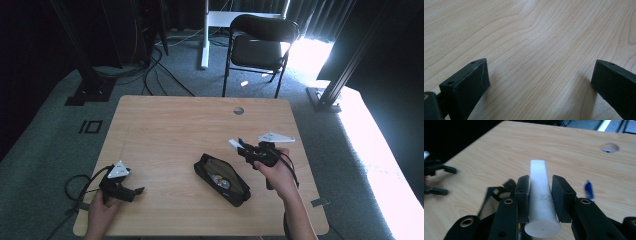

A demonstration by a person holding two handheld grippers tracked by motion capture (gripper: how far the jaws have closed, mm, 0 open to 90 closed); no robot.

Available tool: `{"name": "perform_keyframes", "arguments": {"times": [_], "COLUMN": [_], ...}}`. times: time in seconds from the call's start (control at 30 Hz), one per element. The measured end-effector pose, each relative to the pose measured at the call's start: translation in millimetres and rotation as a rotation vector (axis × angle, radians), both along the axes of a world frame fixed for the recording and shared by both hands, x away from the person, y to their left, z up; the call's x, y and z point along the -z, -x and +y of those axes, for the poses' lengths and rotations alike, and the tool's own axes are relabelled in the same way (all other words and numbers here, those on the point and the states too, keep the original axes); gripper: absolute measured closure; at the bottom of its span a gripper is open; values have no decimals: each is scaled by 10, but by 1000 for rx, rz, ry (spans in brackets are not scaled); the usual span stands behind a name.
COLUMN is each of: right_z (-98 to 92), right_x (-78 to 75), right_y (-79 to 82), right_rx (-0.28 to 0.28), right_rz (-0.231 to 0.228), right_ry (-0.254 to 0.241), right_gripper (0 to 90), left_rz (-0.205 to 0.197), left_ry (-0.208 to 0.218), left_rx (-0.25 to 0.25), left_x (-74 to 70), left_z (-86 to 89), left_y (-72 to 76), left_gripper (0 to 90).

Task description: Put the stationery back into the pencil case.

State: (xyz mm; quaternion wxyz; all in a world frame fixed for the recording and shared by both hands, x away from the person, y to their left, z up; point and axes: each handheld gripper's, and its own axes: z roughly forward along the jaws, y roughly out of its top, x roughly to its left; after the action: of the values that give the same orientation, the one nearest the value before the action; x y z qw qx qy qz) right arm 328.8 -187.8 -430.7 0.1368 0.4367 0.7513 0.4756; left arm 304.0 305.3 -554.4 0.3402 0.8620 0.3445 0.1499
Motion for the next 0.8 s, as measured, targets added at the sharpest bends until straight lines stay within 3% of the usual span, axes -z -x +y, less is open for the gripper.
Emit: {"name": "perform_keyframes", "arguments": {"times": [0.33, 0.8], "right_z": [306, 545], "right_x": [13, 261], "right_y": [176, 182], "right_rx": [-115, -166], "right_rz": [1, 62], "right_ry": [38, 136], "right_gripper": [677, 679], "left_rz": [0, 0], "left_ry": [-1, 0], "left_rx": [0, 0], "left_x": [0, 0], "left_z": [0, 0], "left_y": [0, 0], "left_gripper": [19, 19]}}
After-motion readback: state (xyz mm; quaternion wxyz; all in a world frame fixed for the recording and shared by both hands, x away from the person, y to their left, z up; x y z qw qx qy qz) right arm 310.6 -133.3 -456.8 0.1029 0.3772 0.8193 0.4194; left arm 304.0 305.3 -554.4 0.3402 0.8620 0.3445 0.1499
